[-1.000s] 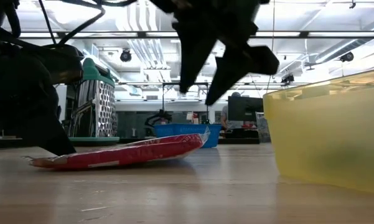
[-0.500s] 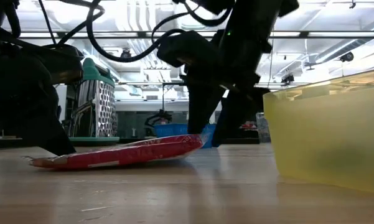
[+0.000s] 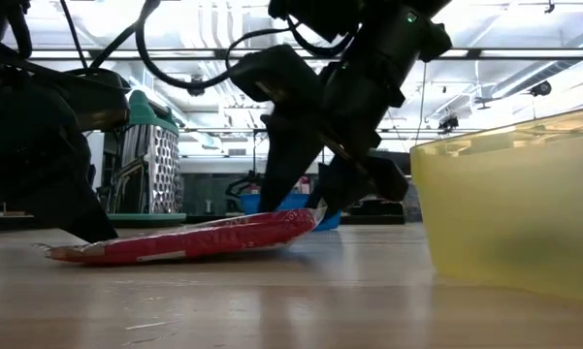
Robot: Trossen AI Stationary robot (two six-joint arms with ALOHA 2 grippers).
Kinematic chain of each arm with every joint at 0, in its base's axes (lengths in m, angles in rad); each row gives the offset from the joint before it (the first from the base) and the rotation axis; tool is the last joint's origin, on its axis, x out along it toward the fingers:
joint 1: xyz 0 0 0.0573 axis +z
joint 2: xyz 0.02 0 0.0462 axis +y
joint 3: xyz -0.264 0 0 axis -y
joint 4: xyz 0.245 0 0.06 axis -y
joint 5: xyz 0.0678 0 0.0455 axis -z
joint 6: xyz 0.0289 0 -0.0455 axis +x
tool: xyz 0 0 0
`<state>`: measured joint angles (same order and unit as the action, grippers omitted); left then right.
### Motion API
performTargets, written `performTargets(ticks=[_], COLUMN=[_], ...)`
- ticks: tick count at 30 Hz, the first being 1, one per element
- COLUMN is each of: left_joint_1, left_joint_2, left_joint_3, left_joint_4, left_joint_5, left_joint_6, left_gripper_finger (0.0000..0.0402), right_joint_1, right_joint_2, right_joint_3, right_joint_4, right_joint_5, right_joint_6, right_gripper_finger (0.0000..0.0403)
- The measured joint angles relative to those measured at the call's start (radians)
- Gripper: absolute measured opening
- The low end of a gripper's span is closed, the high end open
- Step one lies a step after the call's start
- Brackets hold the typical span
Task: Pick & Place Food Item
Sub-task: Put the popcorn butter into the transparent bin
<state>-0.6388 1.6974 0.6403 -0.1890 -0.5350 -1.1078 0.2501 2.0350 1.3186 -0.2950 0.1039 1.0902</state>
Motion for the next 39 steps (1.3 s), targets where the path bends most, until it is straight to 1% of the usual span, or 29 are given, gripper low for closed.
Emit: performTargets(ticks=[6, 14, 34, 39], left_joint_1=[0.0, 0.0, 0.0, 0.0], left_joint_2=[0.0, 0.0, 0.0, 0.0], left_joint_3=[0.0, -0.002, -0.002, -0.002], left_joint_4=[0.001, 0.0, 0.001, 0.001], left_joint_5=[-0.001, -0.006, -0.008, -0.008], left_joint_6=[0.0, 0.004, 0.012, 0.014], left_gripper_finger=[0.0149, 0.0149, 0.0149, 0.0149], right_joint_1=[0.005, 0.007, 0.007, 0.01], right_joint_2=[0.0, 0.0, 0.0, 0.0], right_joint_3=[-0.007, -0.004, -0.004, -0.004], right_joint_4=[0.006, 0.18, 0.178, 0.174], right_joint_5=[0.0, -0.002, -0.008, -0.03], right_joint_6=[0.036, -0.017, -0.021, -0.02], right_gripper_finger=[0.0203, 0.0203, 0.0203, 0.0201])
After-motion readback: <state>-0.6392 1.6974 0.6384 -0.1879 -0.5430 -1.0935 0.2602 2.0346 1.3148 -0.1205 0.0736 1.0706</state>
